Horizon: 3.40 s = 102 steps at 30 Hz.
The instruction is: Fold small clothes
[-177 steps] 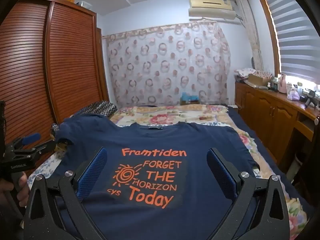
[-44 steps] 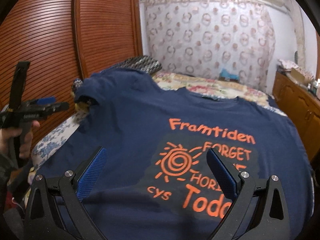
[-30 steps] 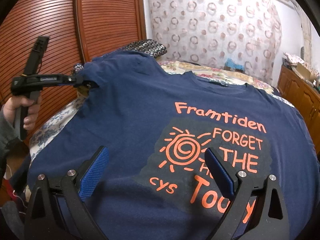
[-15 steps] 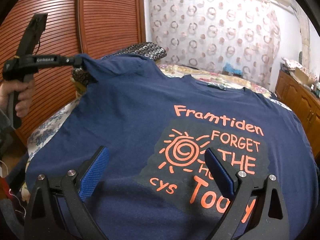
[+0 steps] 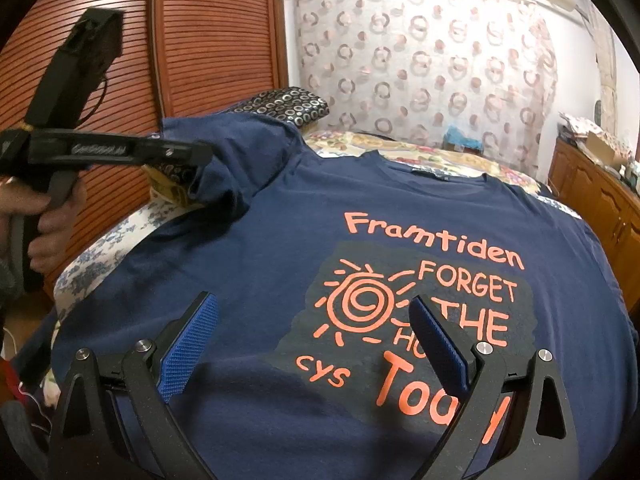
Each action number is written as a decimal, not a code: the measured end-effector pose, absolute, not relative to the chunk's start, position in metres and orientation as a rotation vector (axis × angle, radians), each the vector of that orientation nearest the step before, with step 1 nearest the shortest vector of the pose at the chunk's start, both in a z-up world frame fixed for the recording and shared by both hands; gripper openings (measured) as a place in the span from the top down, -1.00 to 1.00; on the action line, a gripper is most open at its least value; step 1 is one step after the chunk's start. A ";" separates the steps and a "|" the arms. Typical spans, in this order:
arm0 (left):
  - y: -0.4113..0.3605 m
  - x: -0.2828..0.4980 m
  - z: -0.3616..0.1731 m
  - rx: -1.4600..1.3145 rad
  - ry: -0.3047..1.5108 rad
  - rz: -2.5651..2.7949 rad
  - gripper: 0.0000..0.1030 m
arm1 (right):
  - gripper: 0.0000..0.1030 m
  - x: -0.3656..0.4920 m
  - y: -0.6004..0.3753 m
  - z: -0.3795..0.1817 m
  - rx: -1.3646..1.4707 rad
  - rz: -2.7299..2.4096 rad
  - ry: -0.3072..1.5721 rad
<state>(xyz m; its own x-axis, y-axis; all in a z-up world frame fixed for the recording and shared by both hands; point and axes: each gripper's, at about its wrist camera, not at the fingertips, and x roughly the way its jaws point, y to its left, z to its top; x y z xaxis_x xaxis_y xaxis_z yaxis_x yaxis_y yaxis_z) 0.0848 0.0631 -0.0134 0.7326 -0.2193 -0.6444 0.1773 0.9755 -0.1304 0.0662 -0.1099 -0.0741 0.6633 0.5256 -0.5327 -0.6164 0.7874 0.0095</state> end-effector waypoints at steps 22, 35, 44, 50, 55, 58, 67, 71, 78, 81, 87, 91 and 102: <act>0.129 0.004 -0.024 -0.119 0.621 0.023 -0.24 | -0.90 0.078 -0.074 -0.033 -0.218 0.763 0.516; 0.152 -0.018 -0.030 -0.162 0.569 0.075 -0.24 | -0.31 0.132 0.074 -0.006 -0.290 1.021 0.581; 0.151 -0.021 -0.040 -0.164 0.586 0.065 -0.24 | 0.26 0.153 0.145 -0.029 -0.401 1.042 0.649; 0.150 -0.020 -0.044 -0.172 0.593 0.060 -0.24 | 0.73 0.160 0.155 -0.035 -0.441 1.030 0.666; 0.148 -0.019 -0.046 -0.171 0.599 0.054 -0.24 | 0.89 0.163 0.142 -0.026 -0.390 1.061 0.651; 0.144 -0.018 -0.045 -0.166 0.599 0.046 -0.24 | 0.91 0.165 0.127 -0.012 -0.345 1.044 0.612; 0.130 -0.011 -0.045 -0.153 0.605 0.020 -0.24 | 0.92 0.209 0.040 0.007 -0.260 0.838 0.579; 0.123 -0.005 -0.047 -0.147 0.612 0.006 -0.24 | 0.85 0.240 0.010 -0.019 -0.263 0.719 0.683; 0.104 0.007 -0.050 -0.124 0.630 -0.023 -0.24 | 0.20 0.244 -0.014 -0.043 -0.278 0.648 0.707; 0.097 0.013 -0.050 -0.111 0.636 -0.035 -0.24 | 0.16 0.242 -0.024 -0.044 -0.280 0.642 0.702; 0.077 0.038 -0.048 -0.070 0.647 -0.076 -0.24 | -0.05 0.232 -0.071 -0.040 -0.233 0.634 0.690; 0.060 0.059 -0.045 -0.048 0.658 -0.115 -0.24 | -0.12 0.229 -0.108 -0.040 -0.231 0.599 0.686; -0.007 0.107 -0.047 0.025 0.737 -0.230 -0.24 | -0.13 0.218 -0.224 -0.053 -0.169 0.465 0.710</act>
<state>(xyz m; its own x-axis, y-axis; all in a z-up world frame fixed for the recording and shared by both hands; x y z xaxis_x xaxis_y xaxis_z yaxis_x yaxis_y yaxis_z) 0.1068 -0.0066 -0.0466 0.7163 -0.1987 -0.6689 0.2160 0.9747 -0.0583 0.2182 -0.2240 -0.0527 0.6619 0.3529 -0.6614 -0.4652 0.8852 0.0067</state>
